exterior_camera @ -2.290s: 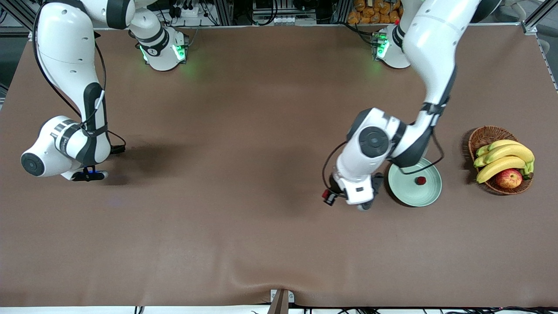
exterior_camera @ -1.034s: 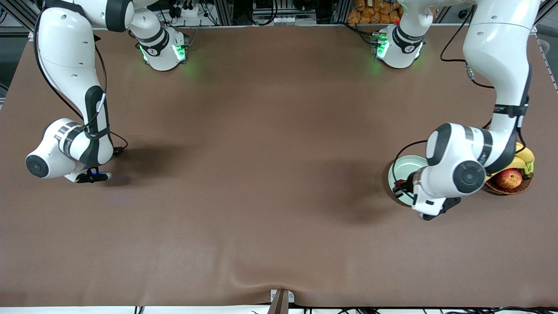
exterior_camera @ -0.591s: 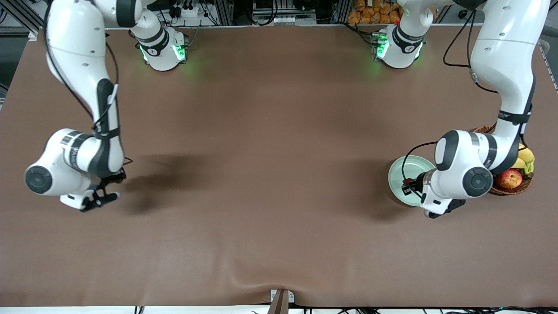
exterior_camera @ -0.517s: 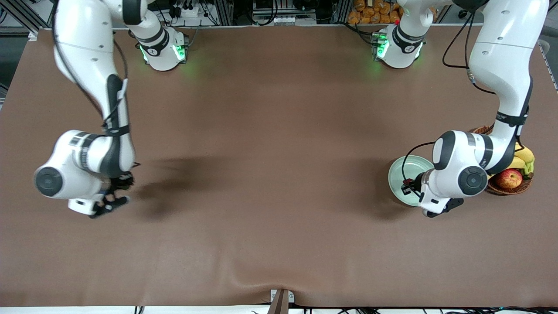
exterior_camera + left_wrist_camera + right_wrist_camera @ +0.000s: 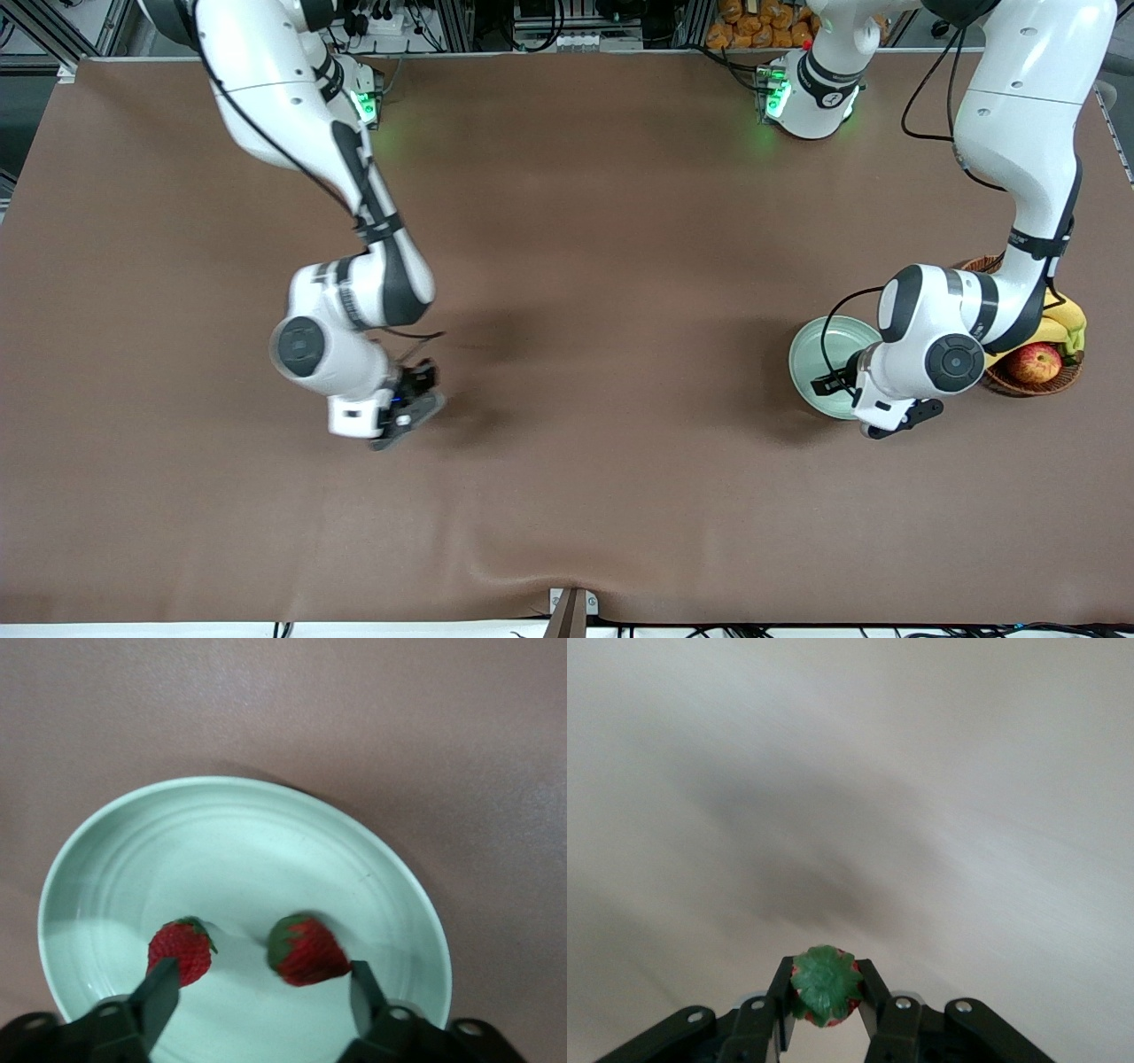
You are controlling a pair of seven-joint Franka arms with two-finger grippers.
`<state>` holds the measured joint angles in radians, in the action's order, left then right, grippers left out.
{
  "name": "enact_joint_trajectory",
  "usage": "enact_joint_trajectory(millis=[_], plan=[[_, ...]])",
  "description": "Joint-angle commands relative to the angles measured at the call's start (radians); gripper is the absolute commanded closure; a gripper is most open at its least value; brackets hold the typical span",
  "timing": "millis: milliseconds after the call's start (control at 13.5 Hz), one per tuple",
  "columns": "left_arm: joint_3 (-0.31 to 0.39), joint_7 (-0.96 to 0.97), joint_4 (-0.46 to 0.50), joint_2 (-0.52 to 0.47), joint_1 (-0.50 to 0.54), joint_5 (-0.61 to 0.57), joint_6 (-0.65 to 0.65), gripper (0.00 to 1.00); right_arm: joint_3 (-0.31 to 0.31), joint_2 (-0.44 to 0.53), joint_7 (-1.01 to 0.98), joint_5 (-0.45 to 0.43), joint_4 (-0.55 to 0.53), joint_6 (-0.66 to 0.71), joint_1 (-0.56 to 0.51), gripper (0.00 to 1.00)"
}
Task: Collect all strawberries into plate
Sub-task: 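Carry the third strawberry to the table middle and release it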
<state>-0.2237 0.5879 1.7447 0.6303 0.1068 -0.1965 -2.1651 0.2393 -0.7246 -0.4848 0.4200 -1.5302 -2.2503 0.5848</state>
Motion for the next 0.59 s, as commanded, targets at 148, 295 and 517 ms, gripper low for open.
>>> enact_joint_trajectory(millis=[148, 295, 517], plan=[[-0.068, 0.041, 0.004, -0.09, 0.013, 0.096, 0.041, 0.0, -0.074, -0.127, 0.312, 0.019, 0.205, -0.009, 0.079, 1.0], [-0.092, 0.096, -0.005, -0.107, 0.004, 0.161, 0.042, 0.0, -0.078, -0.166, 0.411, 0.02, 0.24, -0.079, 0.131, 1.0], [-0.152, 0.238, -0.042, -0.101, -0.002, 0.163, 0.041, 0.0, -0.092, -0.252, 0.561, 0.019, 0.323, -0.129, 0.196, 1.0]])
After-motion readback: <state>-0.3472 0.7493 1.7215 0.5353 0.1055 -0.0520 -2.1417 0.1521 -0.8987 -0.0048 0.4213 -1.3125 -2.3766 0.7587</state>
